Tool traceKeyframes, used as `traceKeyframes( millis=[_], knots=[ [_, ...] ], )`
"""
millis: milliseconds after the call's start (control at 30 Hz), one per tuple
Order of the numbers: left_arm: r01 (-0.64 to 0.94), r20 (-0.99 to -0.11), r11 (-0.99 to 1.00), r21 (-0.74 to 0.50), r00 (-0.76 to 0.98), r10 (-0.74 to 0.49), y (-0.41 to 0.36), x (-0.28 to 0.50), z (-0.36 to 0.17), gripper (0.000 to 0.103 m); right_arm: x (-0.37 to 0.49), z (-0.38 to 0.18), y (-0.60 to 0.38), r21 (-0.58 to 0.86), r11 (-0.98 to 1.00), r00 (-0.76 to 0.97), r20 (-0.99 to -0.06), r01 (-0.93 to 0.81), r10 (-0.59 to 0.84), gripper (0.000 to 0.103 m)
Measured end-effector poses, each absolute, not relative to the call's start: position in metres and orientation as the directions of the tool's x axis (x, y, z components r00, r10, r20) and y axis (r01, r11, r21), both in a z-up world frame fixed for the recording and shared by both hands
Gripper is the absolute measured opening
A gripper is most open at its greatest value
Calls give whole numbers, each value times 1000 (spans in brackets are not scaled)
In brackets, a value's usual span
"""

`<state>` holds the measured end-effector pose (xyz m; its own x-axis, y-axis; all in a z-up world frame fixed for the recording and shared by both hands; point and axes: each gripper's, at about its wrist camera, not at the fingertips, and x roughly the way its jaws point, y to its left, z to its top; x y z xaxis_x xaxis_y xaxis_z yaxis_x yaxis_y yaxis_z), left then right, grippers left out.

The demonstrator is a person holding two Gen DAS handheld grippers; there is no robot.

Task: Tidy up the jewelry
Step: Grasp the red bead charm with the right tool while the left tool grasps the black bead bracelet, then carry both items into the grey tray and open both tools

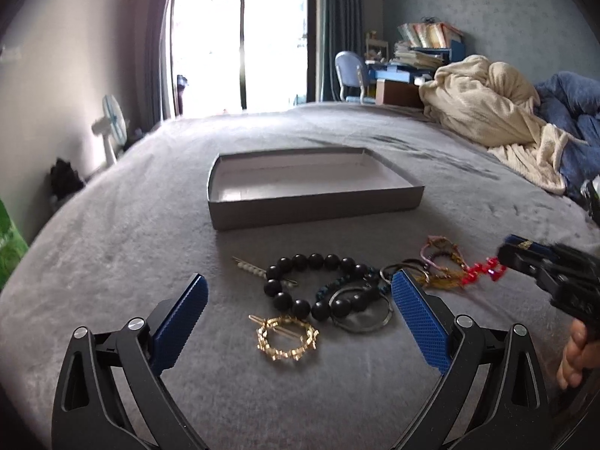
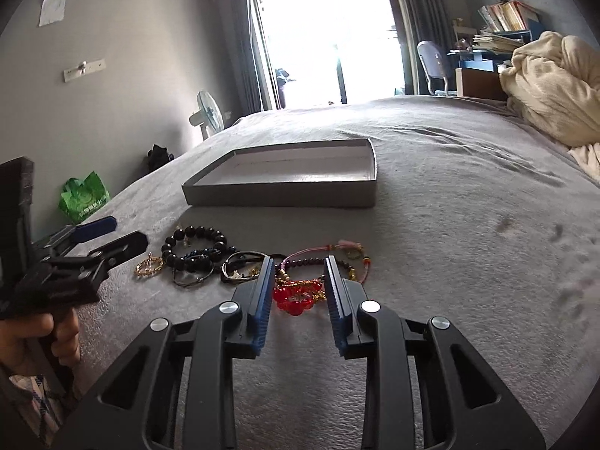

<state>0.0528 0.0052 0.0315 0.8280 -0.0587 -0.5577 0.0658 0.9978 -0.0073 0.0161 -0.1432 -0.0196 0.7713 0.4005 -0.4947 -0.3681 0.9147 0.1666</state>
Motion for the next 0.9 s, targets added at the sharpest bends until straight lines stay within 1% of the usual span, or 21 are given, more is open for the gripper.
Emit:
traceKeyframes(
  millis=[67,133,167,200,233,333,367,467,533,600,633,733,900],
  knots=[
    [55,-595,998,-26,801,-59,11,67,29,94,14,-17,-143,162,913,776,-484,-374,404,27],
    [49,-636,998,-43,769,-65,17,79,24,81,11,-14,-142,162,910,781,-471,-381,411,27],
    [48,-657,997,-53,751,-71,19,85,22,78,10,-12,-143,163,909,784,-464,-383,413,27],
    [48,-678,997,-67,731,-81,22,91,18,70,9,-11,-144,166,909,786,-459,-383,415,27],
    [49,-696,996,-79,713,-90,24,96,15,64,8,-10,-145,169,909,787,-456,-382,415,27],
    [56,-748,992,-113,653,-122,27,112,5,54,8,-9,-147,178,908,789,-452,-378,417,27],
    [60,-763,991,-117,634,-128,26,117,2,53,8,-9,-147,181,908,787,-453,-378,418,27],
    [76,-780,991,-109,611,-133,23,123,-2,45,8,-9,-145,180,908,786,-455,-379,418,27],
    [84,-783,992,-95,609,-127,21,123,-2,27,8,-10,-144,180,907,784,-458,-380,419,27],
    [88,-785,992,-89,607,-125,21,123,-2,17,8,-11,-144,180,907,782,-461,-381,420,27],
    [94,-782,991,-97,608,-134,22,122,-1,15,8,-12,-143,181,907,781,-462,-381,421,27],
    [105,-765,990,-98,629,-143,23,118,5,15,9,-12,-143,183,906,781,-461,-381,422,27],
    [146,-703,980,-135,683,-199,20,109,37,15,10,-4,-143,200,899,783,-442,-390,438,27]
  ],
)
